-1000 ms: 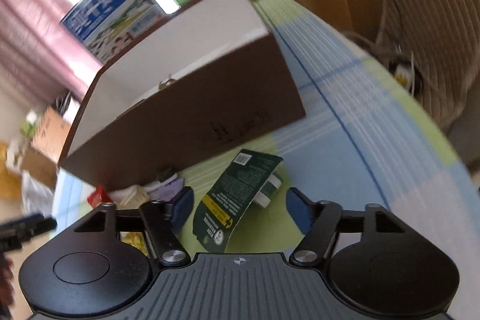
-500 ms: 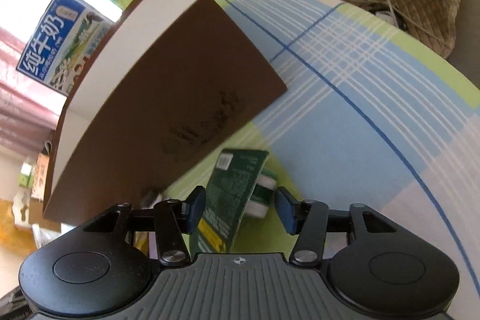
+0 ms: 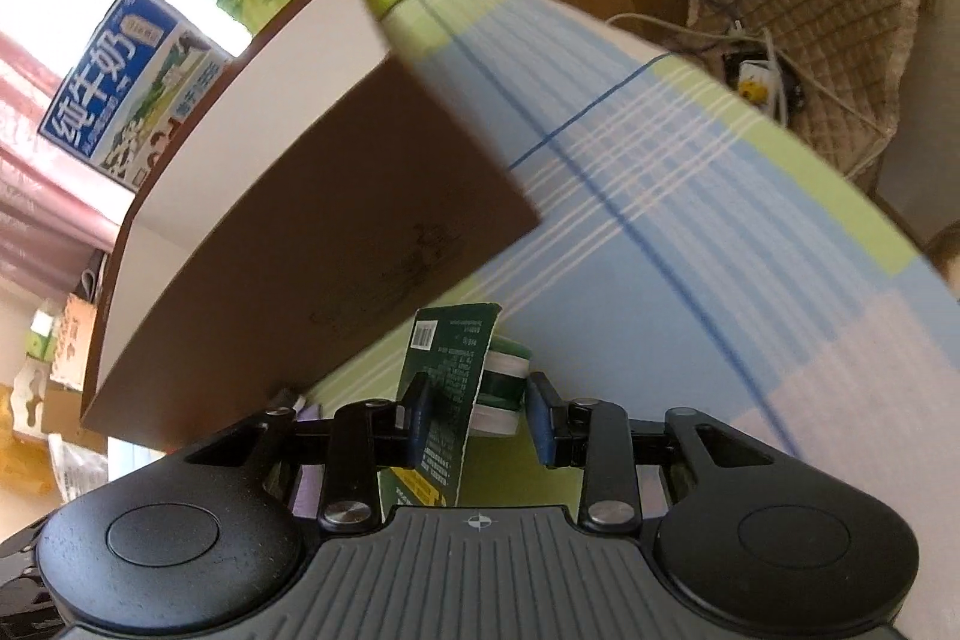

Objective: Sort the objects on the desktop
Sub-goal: 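Grasp green card packet with right gripper while left gripper approaches white hair clip, then close left gripper on the white plastic hair clip while right gripper holds green packet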

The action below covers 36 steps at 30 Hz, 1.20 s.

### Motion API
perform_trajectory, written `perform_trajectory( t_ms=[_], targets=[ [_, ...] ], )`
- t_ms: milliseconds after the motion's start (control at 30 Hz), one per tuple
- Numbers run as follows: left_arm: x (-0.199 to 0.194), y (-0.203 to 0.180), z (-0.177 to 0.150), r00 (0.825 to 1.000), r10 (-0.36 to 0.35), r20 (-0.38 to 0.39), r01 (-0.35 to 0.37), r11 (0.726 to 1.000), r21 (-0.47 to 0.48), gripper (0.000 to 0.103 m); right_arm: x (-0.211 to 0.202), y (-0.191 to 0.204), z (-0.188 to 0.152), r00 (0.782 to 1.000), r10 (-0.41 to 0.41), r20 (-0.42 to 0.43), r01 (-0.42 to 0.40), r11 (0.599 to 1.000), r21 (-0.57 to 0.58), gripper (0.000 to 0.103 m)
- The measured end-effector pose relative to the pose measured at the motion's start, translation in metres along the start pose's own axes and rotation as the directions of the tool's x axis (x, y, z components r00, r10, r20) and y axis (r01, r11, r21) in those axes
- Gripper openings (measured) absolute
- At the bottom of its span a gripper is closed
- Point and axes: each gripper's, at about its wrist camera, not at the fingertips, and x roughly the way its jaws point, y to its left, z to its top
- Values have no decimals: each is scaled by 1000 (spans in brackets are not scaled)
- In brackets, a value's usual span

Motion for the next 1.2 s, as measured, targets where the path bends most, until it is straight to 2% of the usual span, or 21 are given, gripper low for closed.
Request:
perform_trajectory(
  t_ms=[200, 333, 467, 567, 633, 900, 1200],
  targets=[
    [22, -1, 7, 998, -46, -46, 51, 992, 120, 80, -20, -26, 4, 999, -45, 23, 44, 998, 51, 30],
    [42, 3, 11, 992, -78, -103, 93, 984, 150, 66, -31, -40, 5, 997, -64, 33, 61, 994, 89, 30],
    [59, 5, 14, 986, -86, -142, 109, 981, 162, 65, -40, -47, 2, 997, -70, 41, 65, 991, 116, 31],
    [69, 10, 14, 979, -121, -162, 142, 981, 129, 64, -43, -49, 1, 996, -73, 46, 67, 990, 126, 31],
    [74, 14, 16, 972, -154, -176, 173, 980, 97, 58, -43, -49, 2, 996, -76, 50, 69, 989, 129, 31],
    [74, 16, 13, 971, -174, -166, 187, 980, 67, 51, -46, -49, 2, 994, -87, 63, 78, 988, 131, 31],
    [39, 13, 8, 982, -171, -85, 173, 985, 20, 50, -56, -35, 4, 994, -55, 93, 49, 997, 63, 30]
  ],
)
